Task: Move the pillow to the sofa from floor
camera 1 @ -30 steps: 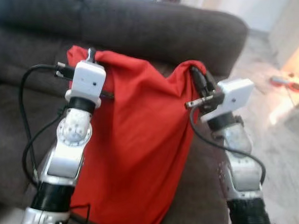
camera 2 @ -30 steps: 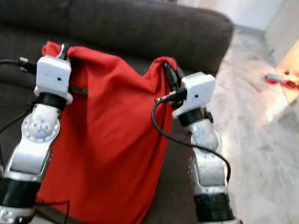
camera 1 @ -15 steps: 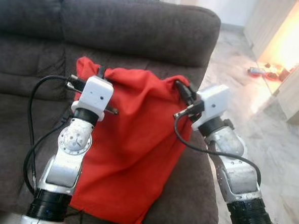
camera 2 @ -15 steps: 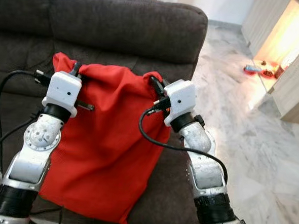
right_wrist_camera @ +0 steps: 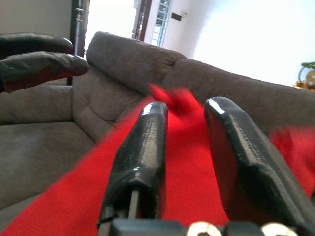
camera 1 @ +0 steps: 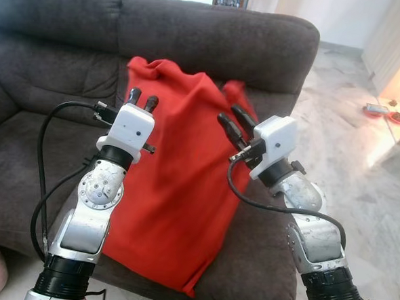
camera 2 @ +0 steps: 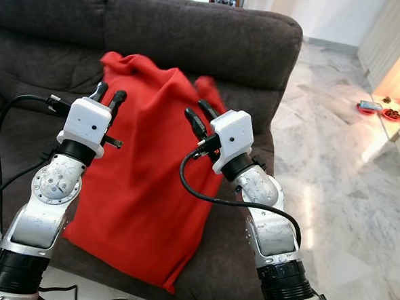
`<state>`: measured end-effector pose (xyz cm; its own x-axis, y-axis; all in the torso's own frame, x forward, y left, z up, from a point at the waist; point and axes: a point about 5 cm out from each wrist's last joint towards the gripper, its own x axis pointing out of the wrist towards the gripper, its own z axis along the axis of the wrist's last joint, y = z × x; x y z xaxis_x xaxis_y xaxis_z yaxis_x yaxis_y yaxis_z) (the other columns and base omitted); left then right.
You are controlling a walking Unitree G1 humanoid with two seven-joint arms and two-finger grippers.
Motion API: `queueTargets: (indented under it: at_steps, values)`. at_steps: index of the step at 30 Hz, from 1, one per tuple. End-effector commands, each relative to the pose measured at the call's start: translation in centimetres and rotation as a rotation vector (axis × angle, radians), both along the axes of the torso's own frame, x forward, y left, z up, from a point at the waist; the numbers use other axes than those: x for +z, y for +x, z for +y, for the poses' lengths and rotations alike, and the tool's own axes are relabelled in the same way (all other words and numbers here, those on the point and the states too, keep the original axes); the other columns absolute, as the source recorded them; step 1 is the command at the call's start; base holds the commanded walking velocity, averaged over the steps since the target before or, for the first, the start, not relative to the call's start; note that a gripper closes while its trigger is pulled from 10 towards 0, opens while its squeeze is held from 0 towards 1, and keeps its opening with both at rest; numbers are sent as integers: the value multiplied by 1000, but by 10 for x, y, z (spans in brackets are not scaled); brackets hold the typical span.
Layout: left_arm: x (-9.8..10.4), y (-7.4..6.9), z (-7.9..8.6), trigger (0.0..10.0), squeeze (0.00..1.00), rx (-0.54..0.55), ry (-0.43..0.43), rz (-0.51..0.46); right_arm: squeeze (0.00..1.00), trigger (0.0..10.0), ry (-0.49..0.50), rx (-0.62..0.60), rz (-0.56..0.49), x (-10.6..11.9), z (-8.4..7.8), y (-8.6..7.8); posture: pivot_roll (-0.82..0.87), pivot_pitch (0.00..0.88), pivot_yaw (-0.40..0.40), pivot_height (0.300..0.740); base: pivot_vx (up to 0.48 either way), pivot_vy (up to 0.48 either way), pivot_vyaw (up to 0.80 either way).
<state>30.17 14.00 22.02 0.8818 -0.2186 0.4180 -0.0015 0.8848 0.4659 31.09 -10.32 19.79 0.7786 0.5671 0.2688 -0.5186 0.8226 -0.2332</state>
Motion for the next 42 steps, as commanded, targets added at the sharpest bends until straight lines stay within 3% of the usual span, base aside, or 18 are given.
queueTargets:
  at_steps: [1, 6, 7, 9, 10, 11, 13, 14, 16, 23, 32, 42]
  values:
    - [5, 0, -3, 10000, 1000, 5, 10, -22, 1000, 10000, -8, 6, -12, 3, -1, -2, 162, 49, -88, 740, 0, 0, 0]
    - [6, 0, -4, 10000, 1000, 3, 10, -27, 1000, 10000, -21, -21, -17, 2, -5, 0, 160, 49, -88, 740, 0, 0, 0]
    - [5, 0, -4, 10000, 1000, 4, 7, -26, 0, 10000, -23, -63, -15, 1, -10, 2, 160, 48, -88, 740, 0, 0, 0]
    - [2, 0, -4, 10000, 1000, 6, 3, -18, 0, 10000, -21, -110, -10, -2, -16, 5, 161, 48, -87, 740, 0, 0, 0]
    - [-6, 1, -2, 10000, 1000, 14, 1, 10, 0, 10000, -20, -192, 11, -8, -27, 10, 162, 48, -87, 740, 0, 0, 0]
    - [-21, 0, 2, 10000, 0, 29, -25, 67, 0, 10000, 3, -320, 51, -19, -47, 15, 162, 47, -85, 740, 0, 0, 0]
    - [-34, -2, 8, 10000, 0, 55, -54, 109, 0, 10000, 40, -411, 88, -28, -62, 17, 163, 47, -83, 740, 0, 0, 0]
    - [-34, -2, 8, 10000, 0, 55, -54, 109, 0, 10000, 40, -411, 88, -28, -62, 17, 163, 47, -83, 740, 0, 0, 0]
    - [-59, -8, 21, 10000, 0, 116, -96, 193, 0, 10000, 112, -564, 184, -48, -90, 16, 163, 45, -80, 740, 0, 0, 0]
    - [-88, -19, 45, 10000, 0, 254, -188, 289, 0, 10000, 205, -728, 344, -89, -122, 3, 164, 47, -72, 740, 0, 0, 0]
    - [-96, -20, 38, 10000, 0, 232, -167, 299, 0, 10000, 198, -740, 356, -100, -118, 3, 161, 45, -61, 740, 0, 0, 0]
    - [-92, -19, 36, 10000, 0, 224, -166, 282, 0, 10000, 205, -714, 357, -103, -112, 5, 166, 51, -65, 740, 0, 358, 0]
